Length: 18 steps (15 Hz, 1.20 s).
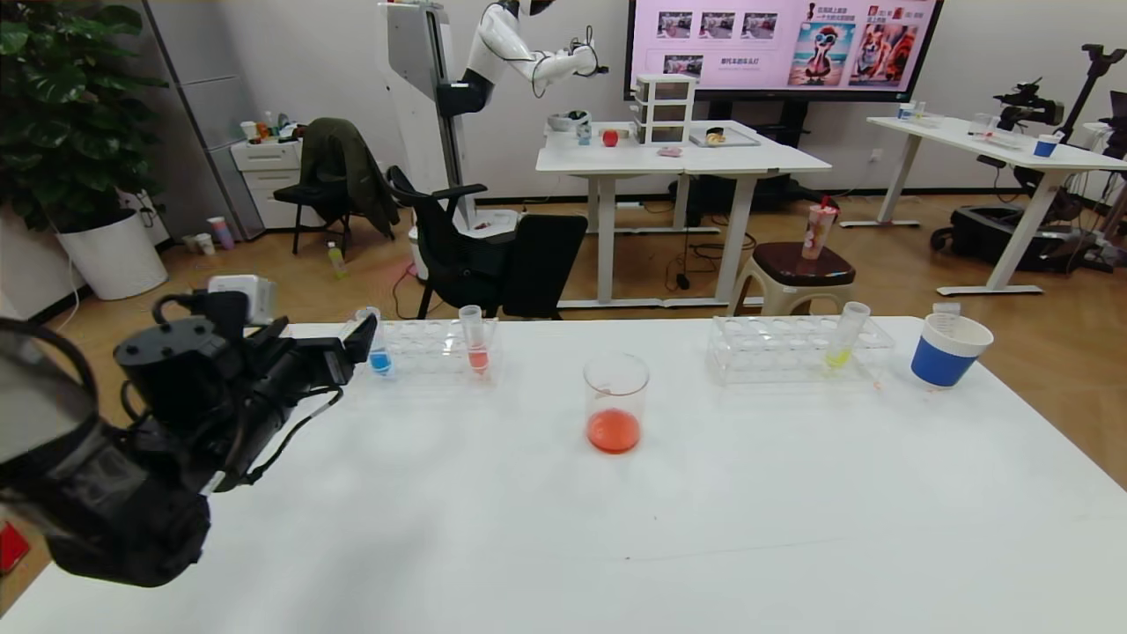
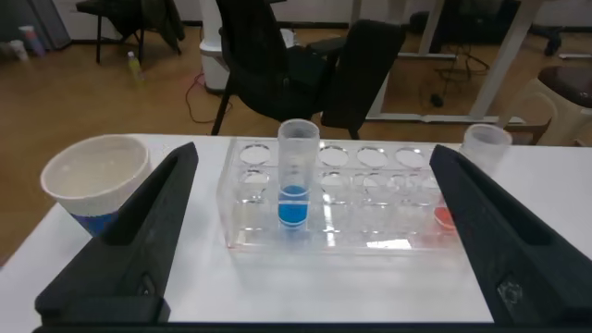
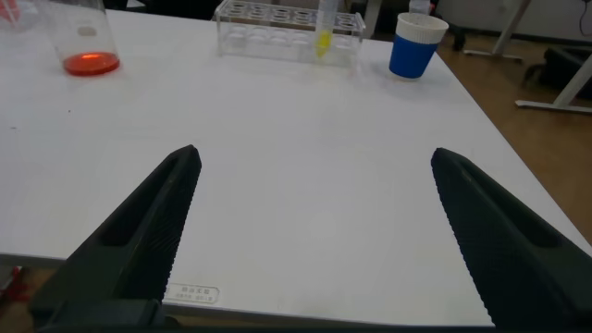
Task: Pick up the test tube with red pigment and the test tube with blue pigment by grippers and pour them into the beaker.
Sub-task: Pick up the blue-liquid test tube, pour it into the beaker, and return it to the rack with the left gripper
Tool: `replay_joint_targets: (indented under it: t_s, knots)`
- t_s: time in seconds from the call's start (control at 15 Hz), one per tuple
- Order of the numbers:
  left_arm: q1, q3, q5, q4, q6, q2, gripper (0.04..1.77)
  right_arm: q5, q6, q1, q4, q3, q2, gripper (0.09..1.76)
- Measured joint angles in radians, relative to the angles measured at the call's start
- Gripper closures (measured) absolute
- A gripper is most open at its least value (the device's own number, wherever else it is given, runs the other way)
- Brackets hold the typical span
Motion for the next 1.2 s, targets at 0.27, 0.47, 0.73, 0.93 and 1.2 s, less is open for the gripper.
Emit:
replay_joint_targets:
  t_s: [0.27, 0.47, 0.73, 0.93, 1.2]
  knots:
    - [-0.023, -0.045, 0.01, -0.043, -0.037, 0.181, 0.06, 0.0, 0.0, 0.0, 0.0, 0.0, 0.0, 0.11]
    - [-0.023, -0.104, 0.017, -0.042, -0.04, 0.232, 0.06, 0.0, 0.0, 0.0, 0.0, 0.0, 0.0, 0.11]
    - [-0.015, -0.221, 0.028, 0.007, -0.017, 0.262, 0.06, 0.0, 0.0, 0.0, 0.0, 0.0, 0.0, 0.11]
    - [-0.006, -0.32, 0.03, 0.036, 0.015, 0.296, 0.06, 0.0, 0.0, 0.0, 0.0, 0.0, 0.0, 0.11]
    - [0.001, -0.442, 0.032, 0.099, 0.019, 0.354, 0.06, 0.0, 0.0, 0.0, 0.0, 0.0, 0.0, 0.11]
